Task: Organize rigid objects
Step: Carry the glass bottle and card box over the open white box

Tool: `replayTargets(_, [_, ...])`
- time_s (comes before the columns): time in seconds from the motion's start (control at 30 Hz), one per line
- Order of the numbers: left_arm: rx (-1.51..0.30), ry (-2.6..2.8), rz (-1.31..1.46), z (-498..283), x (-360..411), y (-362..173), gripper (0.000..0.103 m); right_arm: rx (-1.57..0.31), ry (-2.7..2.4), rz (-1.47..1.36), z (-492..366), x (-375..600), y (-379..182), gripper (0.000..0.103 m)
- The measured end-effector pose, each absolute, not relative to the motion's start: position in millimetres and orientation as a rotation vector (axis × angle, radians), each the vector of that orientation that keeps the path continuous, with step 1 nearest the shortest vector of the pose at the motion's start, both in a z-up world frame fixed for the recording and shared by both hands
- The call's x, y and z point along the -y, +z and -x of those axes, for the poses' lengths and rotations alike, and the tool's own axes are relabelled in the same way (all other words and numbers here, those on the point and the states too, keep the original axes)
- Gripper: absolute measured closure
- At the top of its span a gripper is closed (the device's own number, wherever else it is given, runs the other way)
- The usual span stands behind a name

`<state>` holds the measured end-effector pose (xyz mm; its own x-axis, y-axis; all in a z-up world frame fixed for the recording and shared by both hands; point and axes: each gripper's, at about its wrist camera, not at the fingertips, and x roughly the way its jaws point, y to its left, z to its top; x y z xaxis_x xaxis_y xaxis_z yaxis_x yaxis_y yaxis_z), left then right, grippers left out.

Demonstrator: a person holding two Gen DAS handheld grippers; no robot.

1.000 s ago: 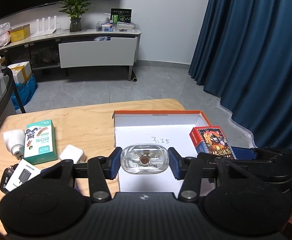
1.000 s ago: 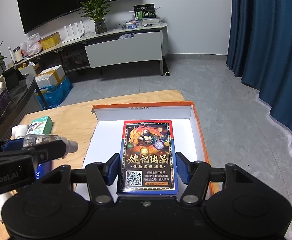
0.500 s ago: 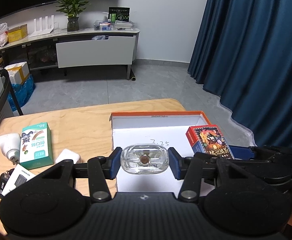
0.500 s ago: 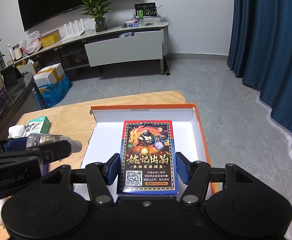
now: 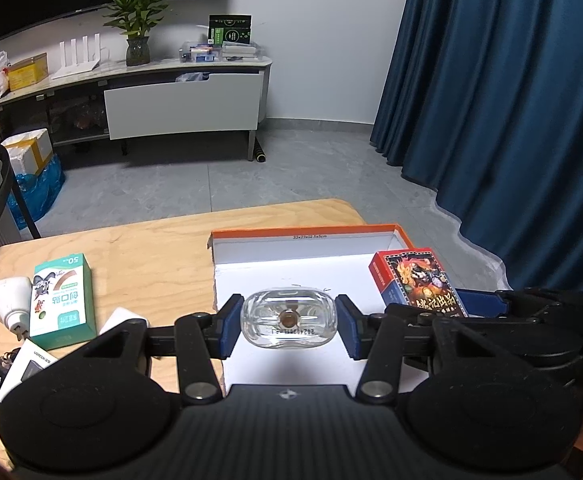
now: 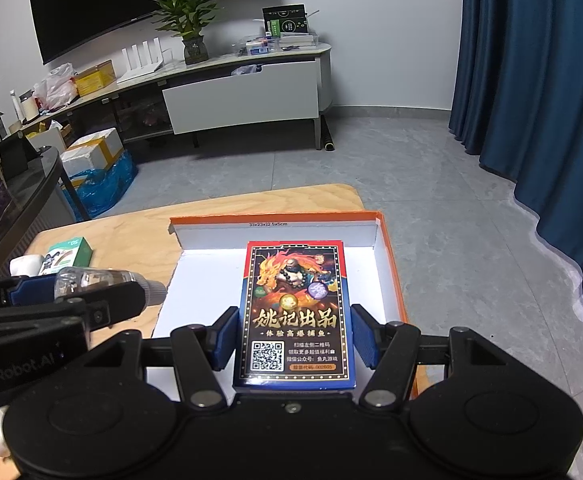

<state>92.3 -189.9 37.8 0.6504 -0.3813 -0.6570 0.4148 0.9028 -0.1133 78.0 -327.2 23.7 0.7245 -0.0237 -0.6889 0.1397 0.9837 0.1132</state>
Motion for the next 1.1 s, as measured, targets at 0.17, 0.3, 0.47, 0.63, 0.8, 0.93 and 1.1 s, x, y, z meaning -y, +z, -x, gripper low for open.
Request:
replayTargets(0.17, [-0.737,-0.453,-0.049,-94,191,37,0.053,-0.758,-0.09,-0.16,-79,327,23,0.032])
replayTargets(0.3, [-0.737,-0.452,-0.05,-94,191,37,0.053,-0.759,-0.09,-0.161,-81,328,22,0.032])
replayTargets(0.47, [-0.739,-0.451,-0.049,-94,191,37,0.053,-0.759,-0.087,-0.16,-82,328,20,0.032])
replayTargets(0.63, [-0.743,-0.45,-0.051,-96,191,37,0.053,-0.762,-0.089,-0.163,-84,329,16,0.032])
replayTargets(0.8, [-0.747,-0.45,-0.052,-99,193,36,0.053,-0.767,-0.091,-0.162,-88,328,14,0.032])
replayTargets(0.93, [-0.748,-0.449,-0.054,-99,193,35,0.053,-0.767,-0.09,-0.165,-90,327,14,0.032])
replayTargets(1.1, [-0.747,-0.447,-0.052,-101,193,35,0.053,-0.768,-0.093,-0.167,-91,327,14,0.032])
